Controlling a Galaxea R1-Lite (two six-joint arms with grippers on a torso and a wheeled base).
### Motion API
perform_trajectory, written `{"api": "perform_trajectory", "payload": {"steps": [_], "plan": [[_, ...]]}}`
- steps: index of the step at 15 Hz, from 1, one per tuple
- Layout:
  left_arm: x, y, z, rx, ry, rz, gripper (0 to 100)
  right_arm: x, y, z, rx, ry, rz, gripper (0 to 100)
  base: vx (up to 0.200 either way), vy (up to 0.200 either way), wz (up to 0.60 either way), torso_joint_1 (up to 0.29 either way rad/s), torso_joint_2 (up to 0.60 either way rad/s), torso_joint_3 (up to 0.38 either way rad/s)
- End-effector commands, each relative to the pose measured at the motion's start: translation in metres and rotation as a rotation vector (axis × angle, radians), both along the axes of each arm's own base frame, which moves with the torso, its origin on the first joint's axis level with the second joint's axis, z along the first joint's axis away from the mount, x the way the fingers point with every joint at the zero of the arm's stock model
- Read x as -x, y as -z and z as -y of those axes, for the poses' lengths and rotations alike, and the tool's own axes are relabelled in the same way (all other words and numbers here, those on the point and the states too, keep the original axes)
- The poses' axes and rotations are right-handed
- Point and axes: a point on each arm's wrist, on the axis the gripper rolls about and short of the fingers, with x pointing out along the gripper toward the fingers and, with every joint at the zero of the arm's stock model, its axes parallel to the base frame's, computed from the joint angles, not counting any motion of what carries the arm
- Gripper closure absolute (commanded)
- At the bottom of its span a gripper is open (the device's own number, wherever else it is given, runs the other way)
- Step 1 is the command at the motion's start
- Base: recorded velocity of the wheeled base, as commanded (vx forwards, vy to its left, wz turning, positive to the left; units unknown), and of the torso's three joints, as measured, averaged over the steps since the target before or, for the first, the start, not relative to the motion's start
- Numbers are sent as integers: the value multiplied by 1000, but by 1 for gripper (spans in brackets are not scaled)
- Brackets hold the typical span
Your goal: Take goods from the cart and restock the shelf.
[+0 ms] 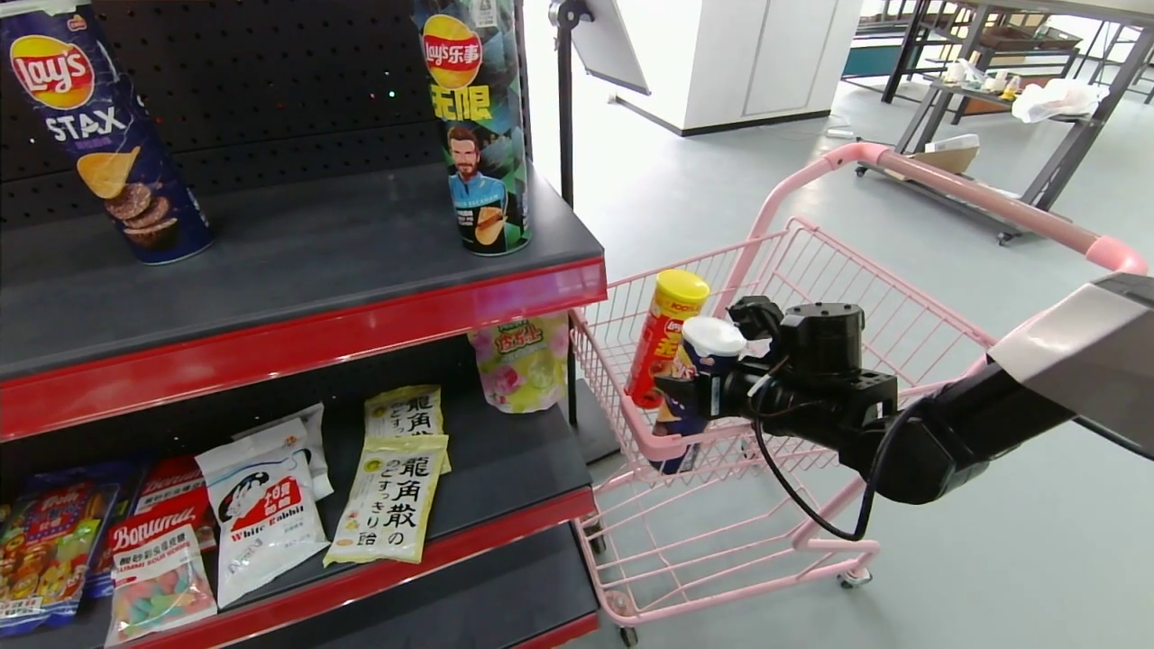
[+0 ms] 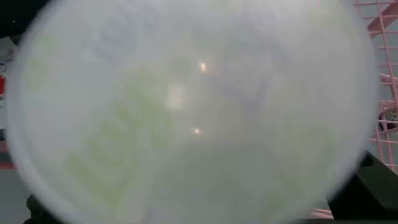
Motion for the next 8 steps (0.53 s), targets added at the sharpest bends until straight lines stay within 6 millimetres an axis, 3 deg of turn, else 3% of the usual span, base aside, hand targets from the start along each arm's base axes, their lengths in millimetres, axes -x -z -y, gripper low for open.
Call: {"api": "perform_trajectory", "payload": {"steps": [1,2,8], "plan": [[0,0,0,0,-1,-1,0,-2,8,-1,4,3,-12,0,0,0,0,0,0,0],[0,0,0,0,-1,-1,0,-7,12,-2,-2,36,10,100,0,0,0,0,0,0],[0,0,0,0,-1,-1,0,-7,12,-2,-39,49,20,100,0,0,0,0,0,0]]}}
